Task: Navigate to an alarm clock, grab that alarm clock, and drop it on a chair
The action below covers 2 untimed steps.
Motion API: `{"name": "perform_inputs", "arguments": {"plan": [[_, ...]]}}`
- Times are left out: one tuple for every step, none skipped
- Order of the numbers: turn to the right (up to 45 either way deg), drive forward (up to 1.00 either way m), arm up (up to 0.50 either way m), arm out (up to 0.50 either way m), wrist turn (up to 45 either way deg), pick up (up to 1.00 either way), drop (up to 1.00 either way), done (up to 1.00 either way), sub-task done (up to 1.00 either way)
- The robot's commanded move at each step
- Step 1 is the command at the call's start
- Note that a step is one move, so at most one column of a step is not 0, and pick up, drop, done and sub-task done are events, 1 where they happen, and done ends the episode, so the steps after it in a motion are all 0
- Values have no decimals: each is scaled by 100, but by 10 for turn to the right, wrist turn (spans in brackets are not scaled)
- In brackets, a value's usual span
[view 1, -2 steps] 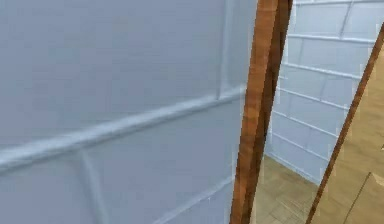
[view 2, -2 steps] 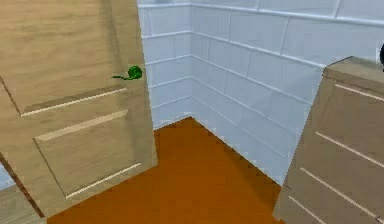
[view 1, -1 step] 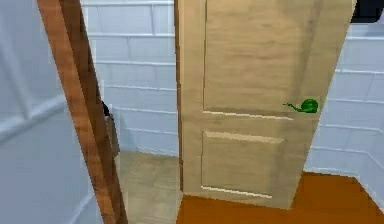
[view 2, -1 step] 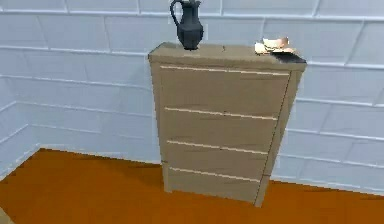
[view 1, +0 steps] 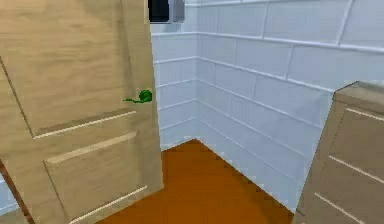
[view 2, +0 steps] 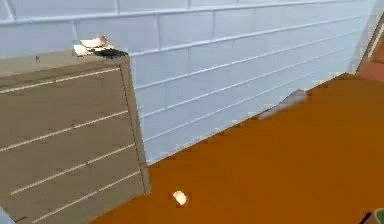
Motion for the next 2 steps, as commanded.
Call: {"name": "perform_inputs", "arguments": {"plan": [[450,0,0,0,0,0,0,0,0],[30,0,0,0,0,0,0,0,0]]}}
